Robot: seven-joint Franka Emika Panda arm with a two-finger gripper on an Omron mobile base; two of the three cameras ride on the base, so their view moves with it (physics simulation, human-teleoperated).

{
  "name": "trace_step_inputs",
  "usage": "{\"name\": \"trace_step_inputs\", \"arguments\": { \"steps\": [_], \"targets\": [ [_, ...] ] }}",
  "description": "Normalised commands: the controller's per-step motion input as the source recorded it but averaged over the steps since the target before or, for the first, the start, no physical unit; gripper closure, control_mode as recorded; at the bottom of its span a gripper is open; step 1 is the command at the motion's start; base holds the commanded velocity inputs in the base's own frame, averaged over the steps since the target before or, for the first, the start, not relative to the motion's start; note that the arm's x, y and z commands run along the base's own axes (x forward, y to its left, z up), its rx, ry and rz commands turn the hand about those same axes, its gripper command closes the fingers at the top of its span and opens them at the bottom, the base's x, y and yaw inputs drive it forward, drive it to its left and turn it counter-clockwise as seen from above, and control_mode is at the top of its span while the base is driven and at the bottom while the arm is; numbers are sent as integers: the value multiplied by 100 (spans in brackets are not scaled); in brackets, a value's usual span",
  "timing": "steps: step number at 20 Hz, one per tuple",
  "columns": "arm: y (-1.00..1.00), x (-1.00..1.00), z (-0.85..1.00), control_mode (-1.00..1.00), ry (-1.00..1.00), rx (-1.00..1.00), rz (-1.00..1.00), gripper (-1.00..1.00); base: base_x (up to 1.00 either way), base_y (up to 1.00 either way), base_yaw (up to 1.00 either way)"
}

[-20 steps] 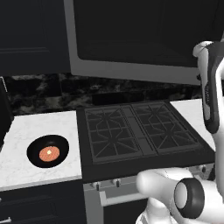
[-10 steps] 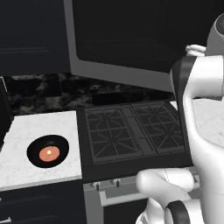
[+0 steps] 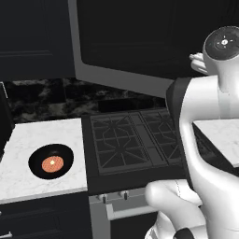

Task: Open the microwave, place the bowl with waffle inside the microwave, then close the microwave door and turn it on.

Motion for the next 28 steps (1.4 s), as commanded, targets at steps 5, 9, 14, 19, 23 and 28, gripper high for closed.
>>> {"name": "trace_step_inputs", "arguments": {
  "steps": [5, 9, 14, 19, 23, 28],
  "targets": [
    [-5, -79, 6, -100, -9, -2, 0, -100, 0, 0, 0],
    [-3, -97, 11, -100, -18, -5, 0, -100, 0, 0, 0],
    [0, -65, 0, -100, -20, -2, -11, -100, 0, 0, 0],
    [9, -78, 2, -100, -23, -7, -13, -100, 0, 0, 0],
    [5, -48, 14, -100, -12, -15, -2, -100, 0, 0, 0],
    [0, -35, 23, -100, -7, -20, 0, -100, 0, 0, 0]
  ]
}}
